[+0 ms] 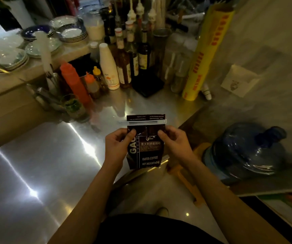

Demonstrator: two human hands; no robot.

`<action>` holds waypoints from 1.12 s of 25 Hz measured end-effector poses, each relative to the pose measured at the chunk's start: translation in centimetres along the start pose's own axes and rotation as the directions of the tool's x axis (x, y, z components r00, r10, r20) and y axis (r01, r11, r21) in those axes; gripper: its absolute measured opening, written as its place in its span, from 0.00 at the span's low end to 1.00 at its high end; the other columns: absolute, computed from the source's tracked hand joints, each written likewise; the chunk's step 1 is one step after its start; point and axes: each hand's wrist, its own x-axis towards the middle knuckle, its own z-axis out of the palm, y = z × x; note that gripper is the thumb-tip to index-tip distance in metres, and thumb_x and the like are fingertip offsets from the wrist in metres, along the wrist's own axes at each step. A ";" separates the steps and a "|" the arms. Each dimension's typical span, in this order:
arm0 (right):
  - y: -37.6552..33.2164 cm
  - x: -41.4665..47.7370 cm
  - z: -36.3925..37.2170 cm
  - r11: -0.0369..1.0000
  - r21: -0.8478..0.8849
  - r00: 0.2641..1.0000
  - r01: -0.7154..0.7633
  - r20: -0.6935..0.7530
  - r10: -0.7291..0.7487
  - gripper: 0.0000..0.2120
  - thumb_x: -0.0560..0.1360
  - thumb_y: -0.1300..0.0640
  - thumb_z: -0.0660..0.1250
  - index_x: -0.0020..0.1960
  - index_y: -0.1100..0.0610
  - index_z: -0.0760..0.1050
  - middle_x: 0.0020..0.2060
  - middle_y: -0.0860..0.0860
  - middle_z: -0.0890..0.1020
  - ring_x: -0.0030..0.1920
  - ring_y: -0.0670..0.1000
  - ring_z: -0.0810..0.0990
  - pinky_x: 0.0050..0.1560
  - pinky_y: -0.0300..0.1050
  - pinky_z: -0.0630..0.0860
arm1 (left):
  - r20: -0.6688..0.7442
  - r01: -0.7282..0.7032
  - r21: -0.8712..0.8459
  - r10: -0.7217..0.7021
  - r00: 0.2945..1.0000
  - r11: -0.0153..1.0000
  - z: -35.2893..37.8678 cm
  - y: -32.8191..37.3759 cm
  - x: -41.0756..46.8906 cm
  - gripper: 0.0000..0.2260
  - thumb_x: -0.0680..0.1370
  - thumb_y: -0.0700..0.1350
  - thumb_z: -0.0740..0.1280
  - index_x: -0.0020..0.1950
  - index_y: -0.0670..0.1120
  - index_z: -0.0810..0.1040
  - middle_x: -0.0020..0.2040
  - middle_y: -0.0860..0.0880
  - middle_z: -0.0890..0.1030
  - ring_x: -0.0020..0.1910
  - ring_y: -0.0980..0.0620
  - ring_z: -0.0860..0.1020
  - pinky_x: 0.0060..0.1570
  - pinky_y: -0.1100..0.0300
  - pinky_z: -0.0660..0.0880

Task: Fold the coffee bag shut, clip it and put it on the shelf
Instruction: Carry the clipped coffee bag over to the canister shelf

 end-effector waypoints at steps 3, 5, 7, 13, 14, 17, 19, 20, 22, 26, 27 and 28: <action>0.1 -1.9 -4.5 0.998 -0.047 0.986 0.028 -0.161 -0.036 0.08 0.77 0.59 0.66 0.52 0.63 0.79 0.48 0.55 0.85 0.50 0.51 0.84 0.50 0.44 0.81 | 0.113 0.010 0.000 -0.010 0.994 1.000 4.8 0.1 -0.2 0.05 0.76 0.37 0.69 0.41 0.42 0.82 0.36 0.51 0.85 0.37 0.55 0.83 0.39 0.64 0.79; 0.2 -4.1 -8.3 0.999 -0.041 0.939 0.015 -0.342 -0.028 0.07 0.76 0.59 0.67 0.51 0.62 0.80 0.47 0.56 0.85 0.48 0.53 0.85 0.51 0.50 0.82 | 0.256 -0.005 0.038 -0.005 0.967 0.999 9.2 0.0 -0.5 0.03 0.76 0.37 0.70 0.43 0.40 0.82 0.39 0.47 0.85 0.39 0.53 0.84 0.40 0.64 0.79; 0.3 -6.0 -10.7 0.999 -0.032 0.883 0.009 -0.468 -0.023 0.04 0.76 0.60 0.68 0.49 0.59 0.80 0.46 0.57 0.85 0.48 0.54 0.85 0.52 0.54 0.82 | 0.352 -0.023 0.073 -0.004 0.936 0.997 12.5 0.4 -0.8 0.02 0.75 0.38 0.70 0.44 0.41 0.82 0.41 0.45 0.85 0.41 0.51 0.85 0.39 0.63 0.80; -0.3 -14.4 -17.0 1.000 -0.003 0.532 -0.005 -0.847 0.000 0.05 0.76 0.62 0.68 0.48 0.63 0.80 0.44 0.61 0.85 0.46 0.56 0.85 0.49 0.54 0.82 | 0.750 -0.070 0.106 -0.033 0.661 0.992 24.4 0.9 -2.8 0.03 0.75 0.41 0.71 0.47 0.44 0.83 0.43 0.45 0.86 0.43 0.50 0.85 0.42 0.60 0.81; -0.5 -16.0 -17.6 1.000 -0.003 0.457 -0.014 -0.889 0.004 0.05 0.76 0.62 0.68 0.48 0.63 0.80 0.44 0.61 0.85 0.46 0.55 0.85 0.47 0.53 0.83 | 0.808 -0.052 0.099 -0.050 0.587 0.994 26.2 0.8 -3.5 0.02 0.75 0.41 0.70 0.46 0.45 0.83 0.44 0.45 0.86 0.44 0.49 0.85 0.43 0.58 0.81; -0.7 -20.1 -18.2 1.000 -0.003 0.234 -0.022 -0.972 0.002 0.05 0.76 0.61 0.67 0.49 0.62 0.80 0.44 0.60 0.85 0.46 0.56 0.85 0.48 0.53 0.83 | 0.924 -0.039 0.106 -0.084 0.374 0.994 31.1 1.0 -5.9 0.03 0.75 0.39 0.70 0.44 0.46 0.82 0.40 0.49 0.85 0.41 0.55 0.84 0.40 0.62 0.80; -0.8 -22.7 -17.9 0.999 0.006 0.069 -0.031 -0.998 0.008 0.06 0.76 0.61 0.68 0.50 0.62 0.80 0.45 0.59 0.85 0.47 0.55 0.85 0.50 0.53 0.82 | 0.974 -0.025 0.087 -0.080 0.213 0.996 33.9 1.2 -8.1 0.02 0.76 0.37 0.69 0.46 0.42 0.81 0.40 0.49 0.84 0.38 0.58 0.83 0.38 0.67 0.79; -1.0 -23.9 -17.6 1.000 0.006 0.004 -0.031 -1.000 0.006 0.06 0.76 0.61 0.67 0.49 0.63 0.80 0.45 0.59 0.85 0.47 0.54 0.85 0.50 0.52 0.82 | 0.987 -0.015 0.074 -0.071 0.143 0.997 35.1 0.9 -9.1 0.02 0.76 0.37 0.69 0.47 0.41 0.81 0.40 0.49 0.84 0.38 0.59 0.83 0.38 0.67 0.78; -1.0 -26.4 -16.9 0.999 0.022 -0.124 -0.032 -0.992 0.018 0.06 0.76 0.62 0.67 0.48 0.64 0.80 0.45 0.60 0.85 0.46 0.54 0.84 0.49 0.52 0.82 | 0.998 -0.014 0.065 -0.065 0.019 0.998 36.9 0.4 -11.5 0.03 0.75 0.37 0.70 0.47 0.43 0.82 0.40 0.51 0.85 0.39 0.57 0.84 0.39 0.65 0.79; -1.2 -32.2 -15.9 0.999 0.049 -0.368 -0.008 -0.929 0.042 0.06 0.76 0.63 0.67 0.50 0.64 0.81 0.45 0.58 0.85 0.45 0.52 0.85 0.48 0.46 0.82 | 0.975 -0.002 0.098 -0.096 -0.199 0.995 39.2 -0.7 -18.2 0.02 0.75 0.37 0.70 0.44 0.43 0.82 0.39 0.50 0.85 0.39 0.55 0.83 0.41 0.62 0.80; -1.0 -33.2 -15.9 0.998 0.056 -0.403 -0.001 -0.914 0.050 0.06 0.76 0.63 0.67 0.50 0.63 0.81 0.45 0.58 0.85 0.45 0.52 0.85 0.47 0.46 0.82 | 0.970 0.006 0.091 -0.087 -0.229 0.996 39.6 -0.8 -19.6 0.02 0.75 0.37 0.70 0.43 0.42 0.82 0.38 0.50 0.85 0.38 0.54 0.83 0.41 0.61 0.81; -1.1 -33.7 -15.9 0.999 0.054 -0.417 0.000 -0.908 0.049 0.06 0.76 0.62 0.67 0.49 0.63 0.81 0.45 0.58 0.85 0.46 0.52 0.85 0.47 0.46 0.82 | 0.967 0.006 0.091 -0.087 -0.240 0.996 40.1 -0.9 -20.4 0.03 0.75 0.37 0.70 0.42 0.43 0.81 0.37 0.51 0.85 0.38 0.54 0.83 0.41 0.60 0.81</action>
